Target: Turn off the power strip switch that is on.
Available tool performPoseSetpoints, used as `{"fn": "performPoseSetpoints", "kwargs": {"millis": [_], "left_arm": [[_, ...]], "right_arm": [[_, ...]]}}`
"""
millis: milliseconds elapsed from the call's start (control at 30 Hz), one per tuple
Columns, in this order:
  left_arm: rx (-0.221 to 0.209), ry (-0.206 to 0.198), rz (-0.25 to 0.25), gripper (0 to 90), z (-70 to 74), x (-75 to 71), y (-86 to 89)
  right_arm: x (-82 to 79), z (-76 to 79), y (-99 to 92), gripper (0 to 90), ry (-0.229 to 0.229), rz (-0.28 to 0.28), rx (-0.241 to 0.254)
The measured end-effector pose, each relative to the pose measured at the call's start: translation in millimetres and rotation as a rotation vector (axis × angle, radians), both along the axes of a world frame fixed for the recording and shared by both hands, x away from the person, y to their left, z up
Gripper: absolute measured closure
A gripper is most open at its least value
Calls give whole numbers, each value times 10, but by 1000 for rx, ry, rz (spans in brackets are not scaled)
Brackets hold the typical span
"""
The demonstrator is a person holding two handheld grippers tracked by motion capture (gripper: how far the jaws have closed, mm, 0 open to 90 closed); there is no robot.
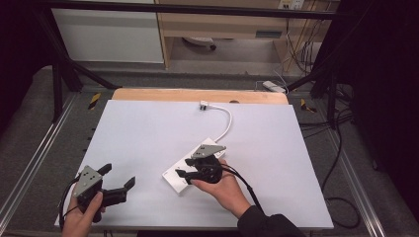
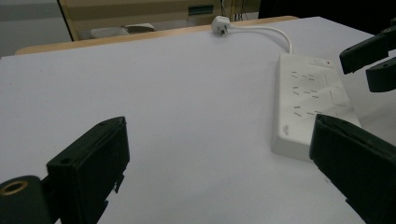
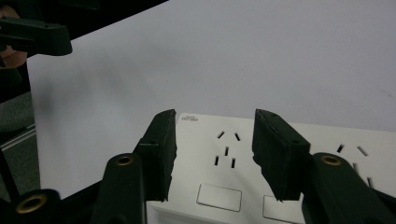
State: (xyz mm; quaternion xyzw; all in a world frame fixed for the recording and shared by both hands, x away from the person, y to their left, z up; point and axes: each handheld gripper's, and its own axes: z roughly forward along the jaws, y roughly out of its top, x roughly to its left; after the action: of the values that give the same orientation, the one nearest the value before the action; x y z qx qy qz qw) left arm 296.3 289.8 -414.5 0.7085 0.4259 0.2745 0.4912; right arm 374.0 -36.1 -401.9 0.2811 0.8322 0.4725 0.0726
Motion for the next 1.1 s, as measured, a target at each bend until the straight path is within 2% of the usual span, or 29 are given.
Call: {"fn": "performPoseSetpoints", "kwargs": {"millis": [67,100,167,433,567,667,1100], "left_arm": [[0,-1,1,48,1,-1,1],[0,-1,1,48,2,-1,1],[0,-1,0,48,1,0,1],[0,0,-1,48,1,0,0],[0,0,-2,48,0,0,-1],[-1,0,-2,48,0,0,0],[0,0,-4,48,1,0,0]], "right_arm": [[-4,-10,8,541,-2,2,1],[-17,-23,18,588,-12,2,-1],[-19,-29,18,608,-12,5,3],[-33,-132,-13,817,-15,-15,7],[-40,-159,-27,878,-11,-14,12],[-44,-170,-32,900,-9,-12,12],[-60,-250,-7,900,1,-7,5]]}}
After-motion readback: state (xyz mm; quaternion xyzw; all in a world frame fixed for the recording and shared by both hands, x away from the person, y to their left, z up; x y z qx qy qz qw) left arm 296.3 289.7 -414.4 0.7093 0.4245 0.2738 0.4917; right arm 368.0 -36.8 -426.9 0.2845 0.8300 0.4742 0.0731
